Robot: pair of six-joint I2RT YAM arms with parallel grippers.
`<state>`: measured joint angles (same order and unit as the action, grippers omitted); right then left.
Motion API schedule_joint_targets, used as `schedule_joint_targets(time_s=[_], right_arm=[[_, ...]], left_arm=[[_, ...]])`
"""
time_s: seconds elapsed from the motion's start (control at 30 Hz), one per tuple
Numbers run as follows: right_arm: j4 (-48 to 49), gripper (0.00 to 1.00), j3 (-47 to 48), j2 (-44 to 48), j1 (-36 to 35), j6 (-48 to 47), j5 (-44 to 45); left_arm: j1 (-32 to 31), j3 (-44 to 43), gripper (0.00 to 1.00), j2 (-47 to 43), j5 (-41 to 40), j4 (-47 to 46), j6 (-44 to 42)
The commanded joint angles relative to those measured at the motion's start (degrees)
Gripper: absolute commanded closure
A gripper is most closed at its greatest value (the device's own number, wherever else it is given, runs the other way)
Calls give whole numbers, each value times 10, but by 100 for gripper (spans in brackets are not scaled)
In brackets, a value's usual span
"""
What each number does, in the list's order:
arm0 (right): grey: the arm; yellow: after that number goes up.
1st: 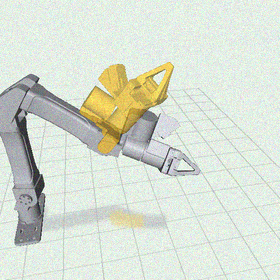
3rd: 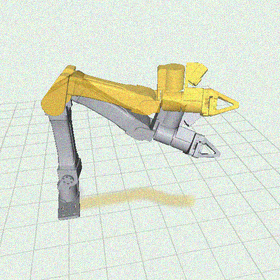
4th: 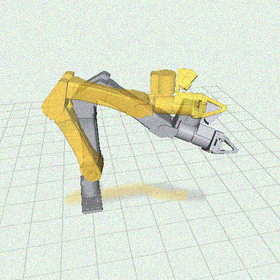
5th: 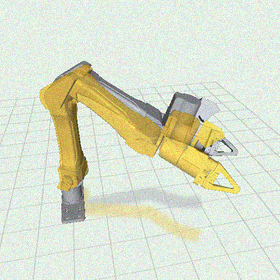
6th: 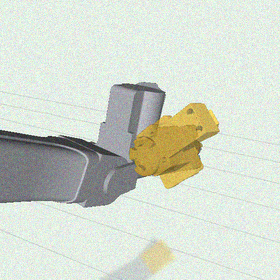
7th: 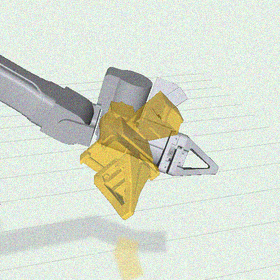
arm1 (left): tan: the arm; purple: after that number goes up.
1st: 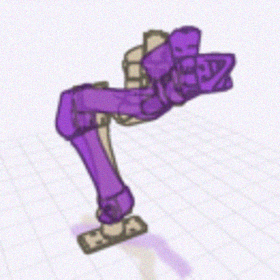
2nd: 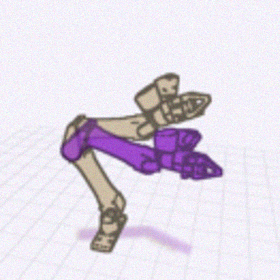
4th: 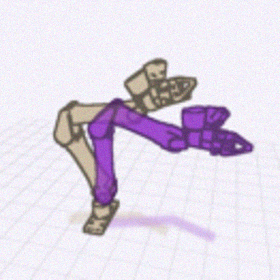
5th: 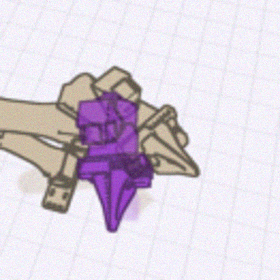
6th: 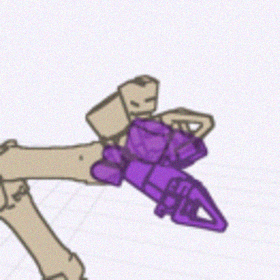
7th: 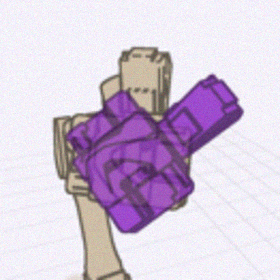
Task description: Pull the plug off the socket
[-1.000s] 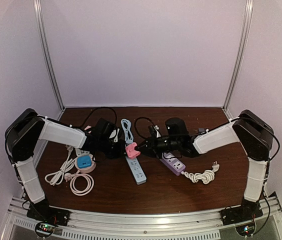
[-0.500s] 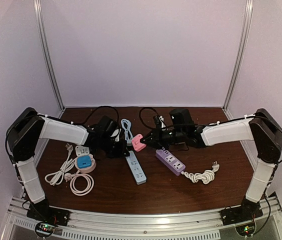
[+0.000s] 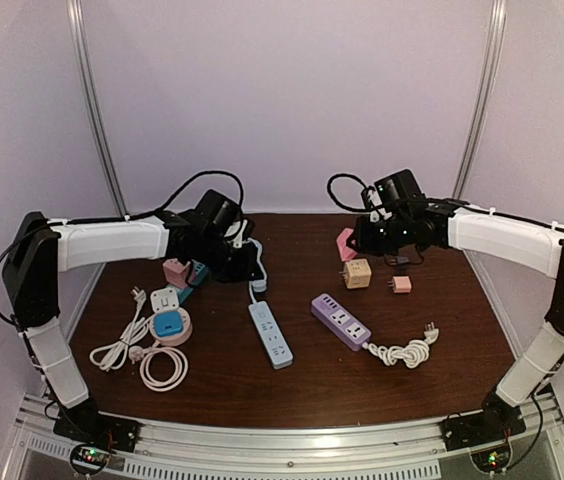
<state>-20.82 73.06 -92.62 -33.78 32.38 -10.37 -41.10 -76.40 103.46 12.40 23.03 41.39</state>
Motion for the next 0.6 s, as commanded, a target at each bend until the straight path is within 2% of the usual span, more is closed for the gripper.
schedule_joint_targets(time_s=[0.0, 0.13, 0.33, 0.57], right_arm=[[-192, 100, 31, 18, 22, -89, 248], [-239, 100, 14, 23, 53, -106, 353], [-253, 100, -33, 28, 101, -123, 419], [-233, 100, -76, 19, 158, -145, 442]], left_arm=[[-4, -4, 93, -51, -19, 28, -22], [-4, 15, 92, -82, -26, 35, -21], [-4, 43, 92, -108, -36, 43, -21], [-4, 65, 92, -125, -43, 45, -19]])
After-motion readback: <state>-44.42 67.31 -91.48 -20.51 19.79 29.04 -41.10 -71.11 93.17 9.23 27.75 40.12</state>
